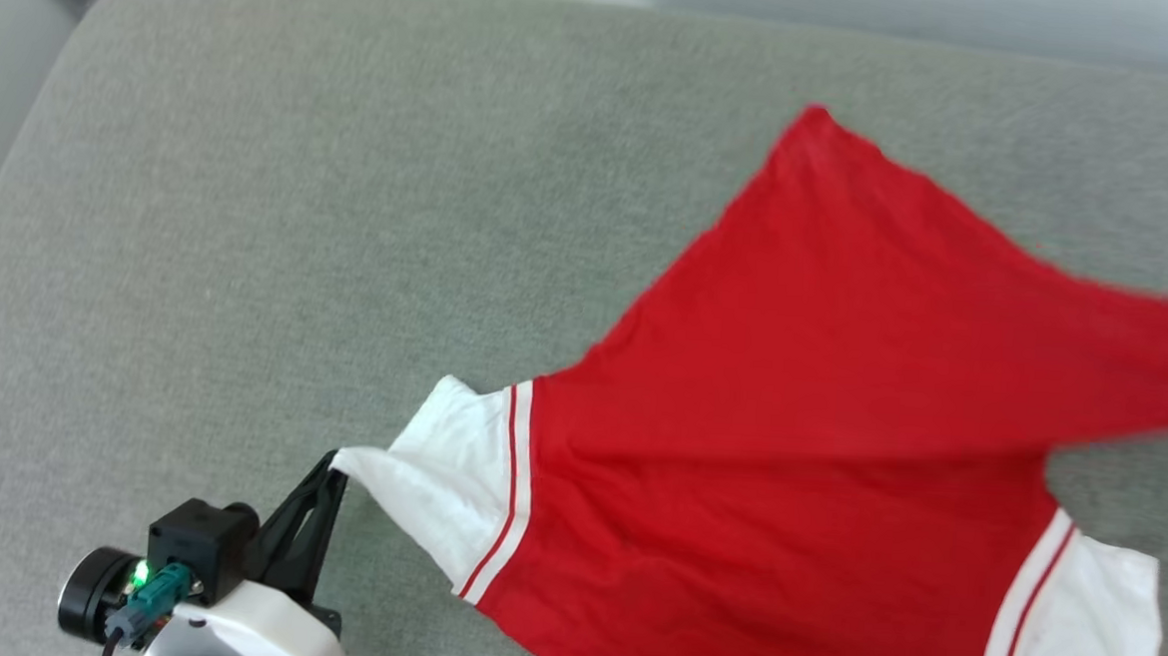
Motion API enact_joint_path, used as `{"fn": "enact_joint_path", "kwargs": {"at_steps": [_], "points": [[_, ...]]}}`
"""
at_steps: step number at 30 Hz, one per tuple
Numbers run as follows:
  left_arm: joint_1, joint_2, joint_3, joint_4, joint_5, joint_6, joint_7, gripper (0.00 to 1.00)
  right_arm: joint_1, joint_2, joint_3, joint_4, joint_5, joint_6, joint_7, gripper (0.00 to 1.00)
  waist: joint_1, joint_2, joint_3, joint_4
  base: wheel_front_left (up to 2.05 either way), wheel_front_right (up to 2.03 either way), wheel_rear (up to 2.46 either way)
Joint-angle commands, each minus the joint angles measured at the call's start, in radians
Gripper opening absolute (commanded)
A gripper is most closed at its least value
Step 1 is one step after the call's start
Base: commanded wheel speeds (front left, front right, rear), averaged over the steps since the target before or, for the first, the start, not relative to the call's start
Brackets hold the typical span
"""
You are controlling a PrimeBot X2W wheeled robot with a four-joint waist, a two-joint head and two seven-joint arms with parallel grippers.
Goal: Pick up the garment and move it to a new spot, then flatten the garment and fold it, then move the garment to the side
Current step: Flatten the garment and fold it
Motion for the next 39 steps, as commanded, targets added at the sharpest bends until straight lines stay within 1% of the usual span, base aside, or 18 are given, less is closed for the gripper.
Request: {"fn": "enact_joint_path", "kwargs": {"at_steps": [1, 4, 7, 11, 15, 18, 19, 20, 21, 23, 29, 30, 33, 36, 39], "points": [[0.024, 0.010, 0.003, 0.004, -0.008, 0.007, -0.001, 0.00, 0.098, -0.029, -0.008, -0.022, 0.025, -0.001, -0.025, 0.00, 0.0001, 0.0000, -0.064, -0.050, 0.00, 0.00, 0.00], [0.046, 0.018, 0.008, 0.002, -0.020, 0.012, -0.003, 0.00, 0.250, -0.062, -0.028, -0.039, 0.059, -0.001, -0.064, 0.00, 0.0001, 0.0000, -0.090, -0.070, 0.00, 0.00, 0.00], [0.065, 0.022, 0.010, 0.000, -0.027, 0.016, -0.005, 0.00, 0.398, -0.066, -0.055, -0.035, 0.083, -0.001, -0.109, 0.00, 0.0001, 0.0000, -0.104, -0.084, 0.00, 0.00, 0.00], [0.080, 0.025, 0.013, 0.001, -0.031, 0.014, -0.008, 0.00, 0.591, -0.014, -0.099, 0.008, 0.100, -0.001, -0.181, 0.00, 0.0001, 0.0000, -0.111, -0.094, 0.00, 0.00, 0.00], [0.076, 0.025, 0.012, 0.006, -0.031, 0.010, -0.007, 0.00, 0.745, 0.058, -0.115, 0.043, 0.110, -0.001, -0.227, 0.00, 0.0001, 0.0000, -0.104, -0.096, 0.00, 0.00, 0.00], [0.076, 0.022, 0.013, 0.009, -0.033, 0.011, -0.009, 0.00, 0.804, 0.115, -0.131, 0.048, 0.109, 0.000, -0.254, 0.00, 0.0001, 0.0000, -0.099, -0.103, 0.00, 0.00, 0.00], [0.078, 0.021, 0.012, 0.010, -0.034, 0.010, -0.009, 0.00, 0.805, 0.125, -0.147, 0.048, 0.106, 0.000, -0.265, 0.02, 0.0001, 0.0000, -0.099, -0.105, 0.00, 0.00, 0.00], [0.080, 0.022, 0.012, 0.012, -0.035, 0.011, -0.009, 0.00, 0.799, 0.130, -0.165, 0.046, 0.099, 0.000, -0.272, 0.70, 0.0001, 0.0000, -0.100, -0.109, 0.00, 0.00, 0.00], [0.083, 0.023, 0.012, 0.013, -0.036, 0.011, -0.009, 0.00, 0.792, 0.133, -0.180, 0.038, 0.096, 0.000, -0.278, 1.00, 0.0001, 0.0000, -0.102, -0.112, 0.00, 0.00, 0.00], [0.079, 0.023, 0.010, 0.013, -0.036, 0.010, -0.007, 0.00, 0.767, 0.128, -0.224, 0.013, 0.091, -0.001, -0.291, 1.00, 0.0001, 0.0000, -0.105, -0.113, 0.00, 0.00, 0.00], [0.064, 0.021, 0.005, 0.009, -0.029, 0.012, -0.002, 0.00, 0.677, 0.073, -0.359, -0.121, 0.075, -0.001, -0.294, 1.00, 0.0001, 0.0000, -0.107, -0.105, 0.00, 0.00, 0.00], [0.064, 0.021, 0.005, 0.009, -0.029, 0.012, -0.002, 0.00, 0.677, 0.073, -0.359, -0.121, 0.075, -0.001, -0.294, 1.00, 0.0001, 0.0000, -0.107, -0.105, 0.00, 0.00, 0.00], [0.054, 0.017, 0.001, 0.004, -0.022, 0.011, 0.000, 0.00, 0.600, 0.041, -0.405, -0.188, 0.070, -0.001, -0.268, 1.00, 0.0001, 0.0000, -0.098, -0.093, 0.00, 0.00, 0.00], [0.035, 0.011, -0.007, 0.002, -0.012, 0.005, 0.005, 0.00, 0.509, 0.002, -0.398, -0.242, 0.052, -0.001, -0.212, 1.00, 0.0001, 0.0000, -0.079, -0.076, 0.00, 0.00, 0.00], [0.013, 0.002, -0.013, 0.001, -0.001, 0.000, 0.008, 0.00, 0.396, -0.030, -0.347, -0.275, 0.037, -0.001, -0.135, 1.00, 0.0001, 0.0000, -0.056, -0.057, 0.00, 0.00, 0.00]]}}
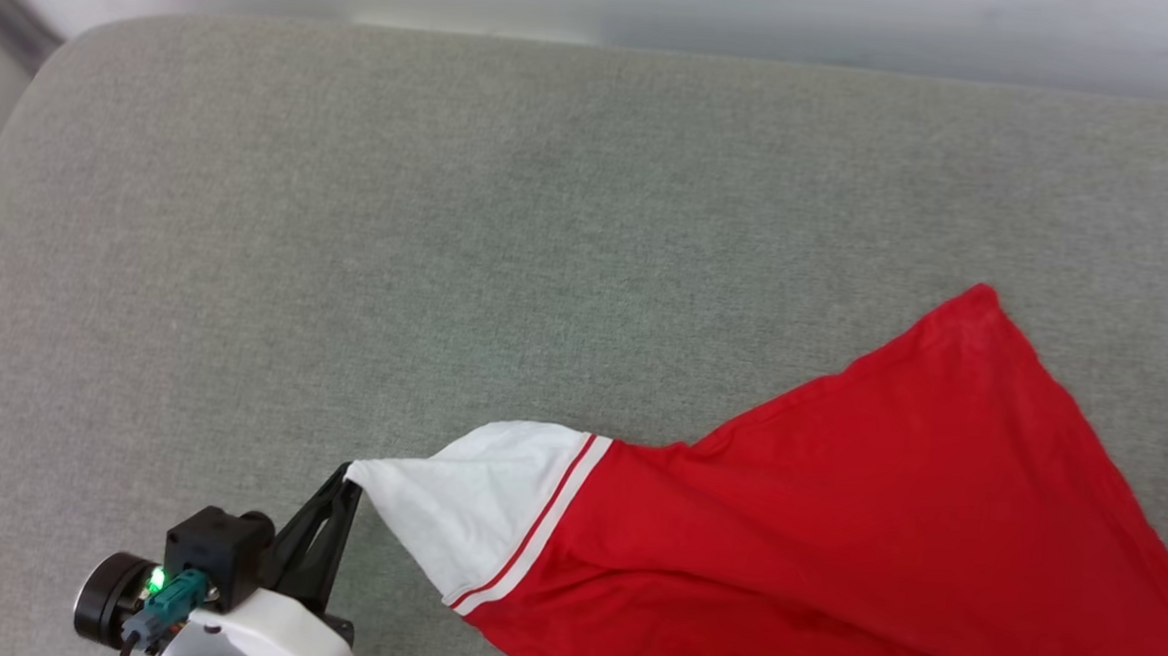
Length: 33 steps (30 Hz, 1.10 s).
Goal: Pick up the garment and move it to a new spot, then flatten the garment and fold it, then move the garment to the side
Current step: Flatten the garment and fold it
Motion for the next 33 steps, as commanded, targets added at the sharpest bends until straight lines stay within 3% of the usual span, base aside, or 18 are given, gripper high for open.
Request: {"fn": "enact_joint_path", "kwargs": {"at_steps": [1, 6, 11, 15, 20, 28, 29, 30, 33], "points": [[-0.018, -0.007, -0.001, 0.000, 0.010, -0.004, 0.001, 0.00, -0.059, -0.007, 0.030, -0.004, -0.011, -0.001, 0.033, 1.00, 0.0000, 0.0000, 0.022, 0.019, 0.00, 0.00, 0.00], [-0.057, -0.031, -0.011, 0.006, 0.025, -0.014, 0.000, 0.00, -0.277, 0.030, 0.180, 0.026, -0.056, -0.001, 0.162, 1.00, 0.0000, 0.0000, 0.066, 0.051, 0.00, 0.00, 0.00], [-0.100, -0.060, -0.022, 0.013, 0.041, -0.027, -0.005, 0.00, -0.469, 0.119, 0.321, 0.120, -0.124, -0.001, 0.259, 1.00, 0.0000, 0.0000, 0.119, 0.089, 0.00, 0.00, 0.00], [-0.128, -0.085, -0.027, 0.020, 0.052, -0.035, -0.009, 0.00, -0.574, 0.189, 0.399, 0.219, -0.173, -0.001, 0.277, 1.00, 0.0000, 0.0000, 0.158, 0.116, 0.00, 0.00, 0.00], [-0.152, -0.108, -0.030, 0.032, 0.062, -0.045, -0.014, 0.00, -0.633, 0.238, 0.480, 0.333, -0.198, -0.001, 0.250, 1.00, 0.0000, 0.0000, 0.197, 0.145, 0.00, 0.00, 0.00], [-0.165, -0.135, -0.031, 0.053, 0.067, -0.055, -0.021, 0.00, -0.575, 0.237, 0.625, 0.451, -0.155, 0.001, 0.195, 1.00, 0.0000, 0.0000, 0.220, 0.157, 0.00, 0.00, 0.00], [-0.164, -0.136, -0.030, 0.056, 0.066, -0.054, -0.021, 0.00, -0.578, 0.237, 0.627, 0.457, -0.148, 0.001, 0.176, 0.31, 0.0000, 0.0000, 0.218, 0.154, 0.00, 0.00, 0.00], [-0.161, -0.134, -0.029, 0.064, 0.067, -0.058, -0.023, 0.00, -0.592, 0.238, 0.630, 0.463, -0.140, 0.001, 0.143, 0.00, 0.0000, 0.0000, 0.208, 0.146, 0.00, 0.00, 0.00], [-0.169, -0.124, -0.025, 0.069, 0.078, -0.061, -0.025, 0.00, -0.621, 0.233, 0.618, 0.463, -0.130, -0.001, 0.082, 0.00, 0.0000, 0.0000, 0.180, 0.133, 0.00, 0.00, 0.00]]}}
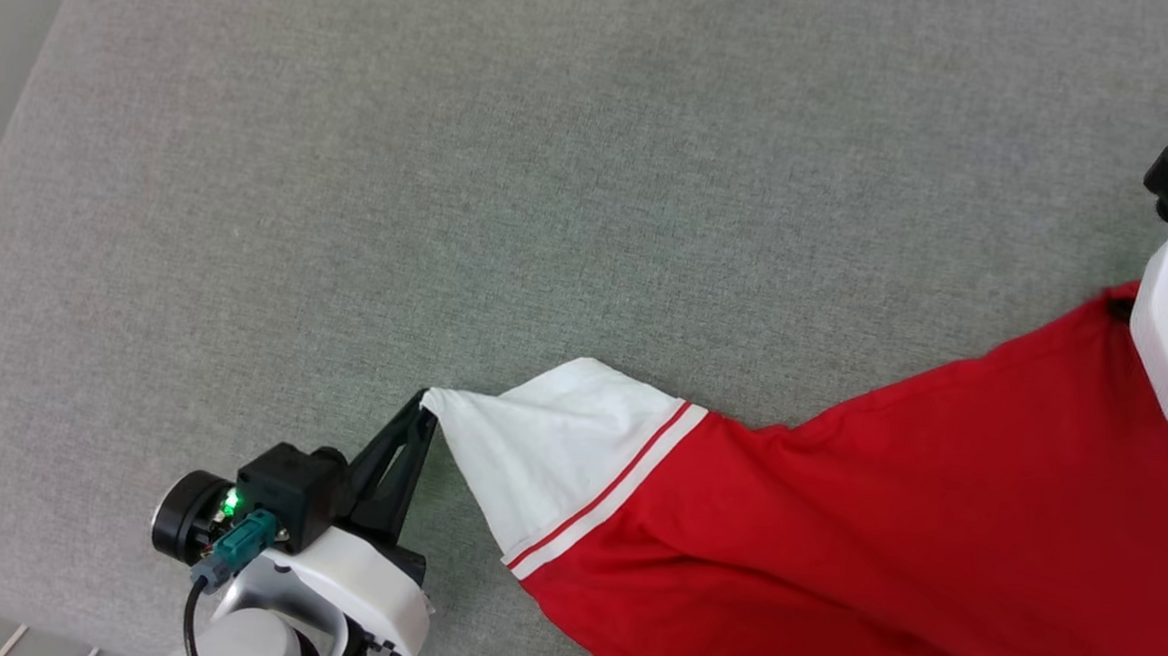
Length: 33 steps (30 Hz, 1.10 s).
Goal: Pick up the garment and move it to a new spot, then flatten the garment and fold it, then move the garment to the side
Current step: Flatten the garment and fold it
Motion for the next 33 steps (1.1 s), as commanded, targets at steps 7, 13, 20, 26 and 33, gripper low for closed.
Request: {"fn": "enact_joint_path", "kwargs": {"at_steps": [7, 13, 20, 26, 33], "points": [[-0.026, 0.044, 0.018, -0.029, 0.038, 0.014, -0.004, 0.00, -0.017, 0.026, -0.021, -0.013, 0.043, -0.001, -0.198, 0.00, -0.0002, 0.0000, -0.120, -0.060, 0.00, 0.00, 0.00], [-0.095, 0.093, 0.042, -0.068, 0.070, 0.014, 0.022, 0.00, -0.029, 0.011, -0.034, -0.055, 0.058, -0.001, -0.332, 0.00, -0.0002, 0.0000, -0.201, -0.104, 0.00, 0.00, 0.00], [-0.297, 0.105, 0.081, -0.088, 0.100, -0.022, 0.080, 0.00, -0.079, 0.026, -0.110, -0.067, 0.034, -0.001, -0.453, 0.00, -0.0002, 0.0000, -0.217, -0.143, 0.00, 0.00, 0.00], [-0.549, 0.090, 0.128, -0.056, 0.112, -0.085, 0.138, 0.00, -0.177, 0.071, -0.202, -0.057, -0.050, -0.001, -0.515, 0.00, -0.0002, 0.0000, -0.158, -0.173, 0.00, 0.00, 0.00], [-0.889, 0.056, 0.164, 0.022, 0.144, -0.166, 0.194, 0.00, -0.384, 0.170, -0.265, -0.002, -0.190, -0.001, -0.531, 0.00, -0.0002, 0.0000, -0.063, -0.203, 0.00, 0.00, 0.00]]}}
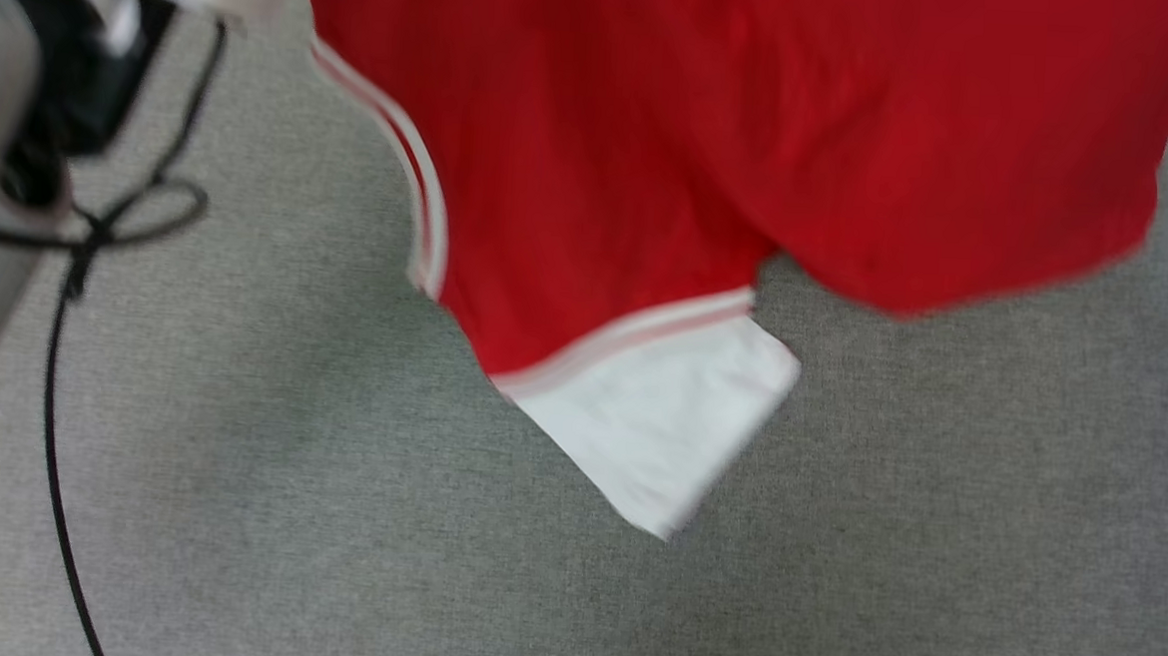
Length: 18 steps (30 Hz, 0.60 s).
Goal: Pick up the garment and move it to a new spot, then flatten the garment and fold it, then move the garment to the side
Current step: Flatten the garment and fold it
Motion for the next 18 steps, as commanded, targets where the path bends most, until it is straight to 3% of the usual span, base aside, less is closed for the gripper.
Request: {"fn": "enact_joint_path", "kwargs": {"at_steps": [1, 10, 18], "points": [[-0.101, -0.024, 0.015, 0.027, 0.001, -0.021, 0.013, 0.00, -0.088, 0.032, -0.015, 0.023, -0.042, -0.001, -0.006, 0.00, 0.0000, 0.0000, 0.053, -0.018, 0.00, 0.00, 0.00], [-0.477, -0.104, 0.047, 0.228, 0.007, -0.121, 0.019, 0.00, -0.386, 0.122, -0.043, 0.155, -0.174, -0.001, -0.033, 0.00, 0.0000, 0.0000, 0.143, -0.009, 0.00, 0.00, 0.00], [-0.701, -0.146, 0.040, 0.428, 0.023, -0.197, -0.010, 0.00, -0.579, 0.162, -0.024, 0.291, -0.225, -0.001, -0.078, 0.00, 0.0000, 0.0000, 0.203, -0.001, 0.00, 0.00, 0.00]]}}
